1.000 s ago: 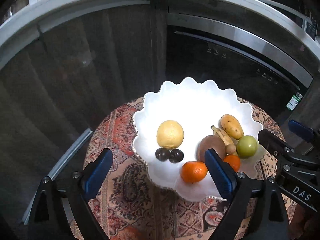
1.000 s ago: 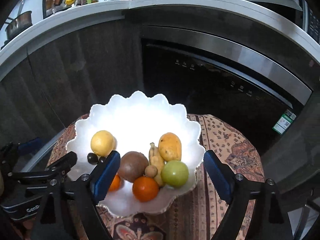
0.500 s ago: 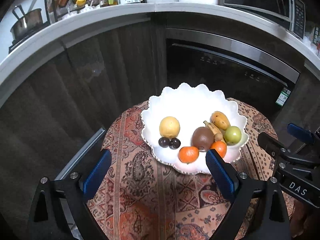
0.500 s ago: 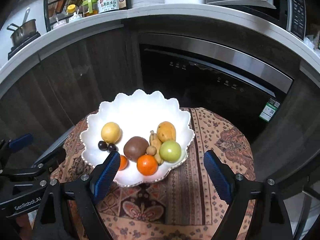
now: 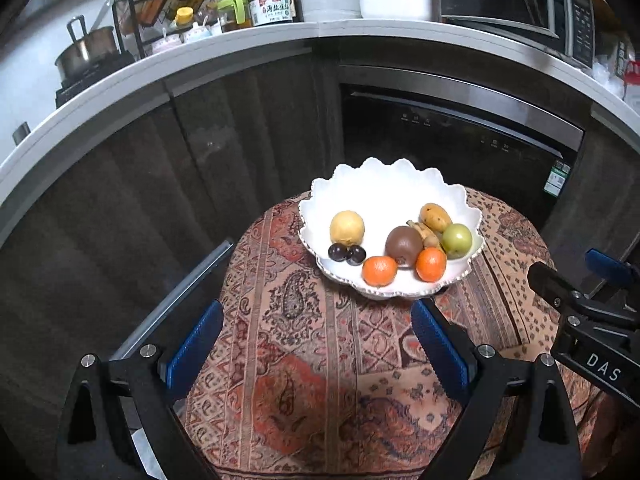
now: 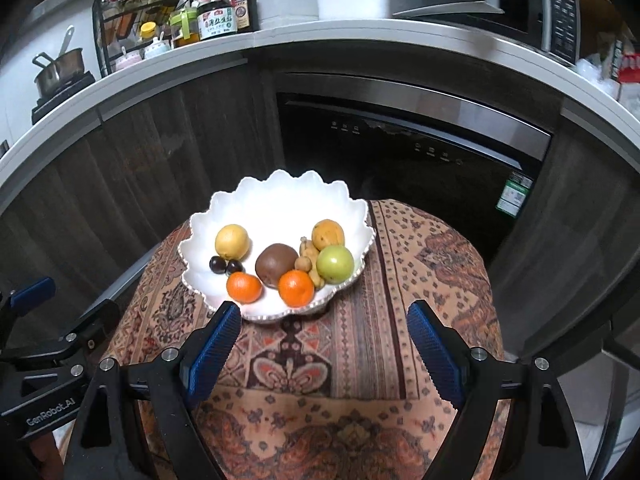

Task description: Organize fruits

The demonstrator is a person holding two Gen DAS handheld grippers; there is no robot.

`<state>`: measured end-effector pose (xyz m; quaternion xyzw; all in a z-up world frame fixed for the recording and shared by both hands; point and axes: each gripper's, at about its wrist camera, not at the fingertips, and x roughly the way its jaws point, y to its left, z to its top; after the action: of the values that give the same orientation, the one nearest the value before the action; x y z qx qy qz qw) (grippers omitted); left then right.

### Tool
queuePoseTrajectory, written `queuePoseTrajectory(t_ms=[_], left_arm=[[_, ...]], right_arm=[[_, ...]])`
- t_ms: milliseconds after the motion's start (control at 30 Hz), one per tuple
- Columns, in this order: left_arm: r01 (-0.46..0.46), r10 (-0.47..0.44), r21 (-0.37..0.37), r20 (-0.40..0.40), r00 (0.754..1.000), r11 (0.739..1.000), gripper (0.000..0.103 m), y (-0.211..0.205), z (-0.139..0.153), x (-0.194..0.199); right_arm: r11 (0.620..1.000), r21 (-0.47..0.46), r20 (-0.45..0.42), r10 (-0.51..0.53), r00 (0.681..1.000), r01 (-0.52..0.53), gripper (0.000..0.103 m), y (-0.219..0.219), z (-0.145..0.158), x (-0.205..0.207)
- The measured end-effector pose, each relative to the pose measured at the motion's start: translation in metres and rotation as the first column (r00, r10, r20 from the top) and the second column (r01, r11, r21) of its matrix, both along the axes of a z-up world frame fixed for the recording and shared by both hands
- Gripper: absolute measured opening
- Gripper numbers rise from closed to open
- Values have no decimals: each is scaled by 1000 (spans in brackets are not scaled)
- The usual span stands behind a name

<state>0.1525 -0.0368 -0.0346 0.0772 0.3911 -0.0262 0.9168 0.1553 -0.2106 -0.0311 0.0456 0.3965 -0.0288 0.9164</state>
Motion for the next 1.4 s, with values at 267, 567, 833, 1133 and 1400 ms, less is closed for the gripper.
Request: queuePoseTrajectory(t_ms=[267, 567, 833, 1133, 1400], left_arm=[[-11, 11, -28, -19, 1000, 1000, 96, 3, -1, -43], [-35, 34, -46, -27, 999, 998, 96, 6, -5, -84], [-33, 33, -48, -9, 999, 998, 96, 5, 0, -104], [-31, 31, -49, 5, 1000, 998, 96, 2, 3, -118], [-23, 23, -50, 0, 1000, 998, 96, 2, 3, -121]], right_arm=[[1000, 0, -4, -5, 1000, 5, 86, -2, 1, -44], [1000, -18, 14, -26, 1000, 26, 86, -2, 2, -88], [999, -12, 11, -42, 999, 43, 86, -8, 4, -109], [999, 13, -10, -53, 999, 53, 86, -12, 3, -123], [998, 12, -10, -54, 998, 55, 86, -13, 7, -130]])
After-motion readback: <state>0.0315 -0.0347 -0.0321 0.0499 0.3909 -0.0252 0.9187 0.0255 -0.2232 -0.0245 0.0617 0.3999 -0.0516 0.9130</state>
